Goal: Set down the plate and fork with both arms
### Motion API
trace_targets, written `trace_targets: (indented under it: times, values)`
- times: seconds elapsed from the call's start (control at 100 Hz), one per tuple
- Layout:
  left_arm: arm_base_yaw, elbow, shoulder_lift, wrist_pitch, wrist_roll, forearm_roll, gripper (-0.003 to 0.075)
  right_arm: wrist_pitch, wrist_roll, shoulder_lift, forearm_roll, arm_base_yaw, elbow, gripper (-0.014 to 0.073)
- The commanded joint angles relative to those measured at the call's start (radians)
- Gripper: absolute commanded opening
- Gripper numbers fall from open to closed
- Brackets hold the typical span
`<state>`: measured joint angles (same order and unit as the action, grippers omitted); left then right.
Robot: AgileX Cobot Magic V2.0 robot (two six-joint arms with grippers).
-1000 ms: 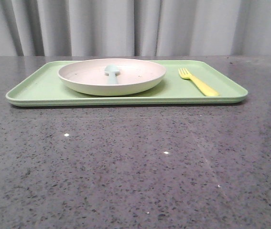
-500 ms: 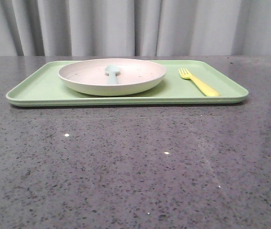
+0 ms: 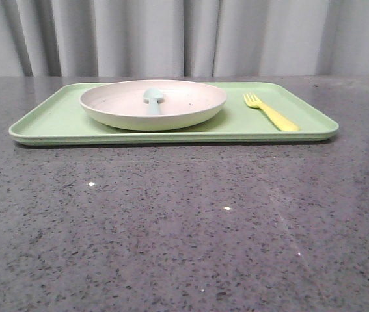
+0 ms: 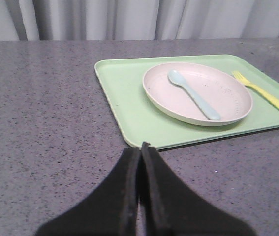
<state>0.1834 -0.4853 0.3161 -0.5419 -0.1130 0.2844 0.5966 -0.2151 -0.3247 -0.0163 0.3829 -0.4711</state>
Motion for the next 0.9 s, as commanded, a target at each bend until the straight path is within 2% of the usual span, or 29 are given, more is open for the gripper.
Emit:
trace_targets:
  times: [0.0,0.12,0.31,0.53,0.76,0.89]
  values:
    - [-0.002,-0.022,0.004,0.092,0.006,-0.053,-0.0020,-0.067,0.009,-0.006,0.016,-0.005,-0.023,-0.0067]
    - [-0.002,0.017,-0.012,0.172,0.006,-0.068,-0.0020,-0.066,0.009,-0.006,0.016,-0.005,-0.023,-0.0067]
    - [-0.061,0.166,-0.094,0.424,0.006,-0.085,-0.0020,-0.066,0.009,-0.006,0.016,-0.005,-0.023,-0.0067]
    - [-0.157,0.306,-0.207,0.469,0.006,-0.089,-0.0020,-0.066,0.009,-0.006,0.016,-0.005,-0.023,-0.0067]
    - [-0.209,0.434,-0.319,0.535,0.008,-0.121,-0.0020,-0.066,0.009,-0.006,0.016,-0.005,-0.023,-0.0067]
    - [-0.218,0.501,-0.353,0.585,0.070,-0.132,-0.0020,-0.067,0.009,-0.006,0.016,-0.005,-0.023,-0.0067]
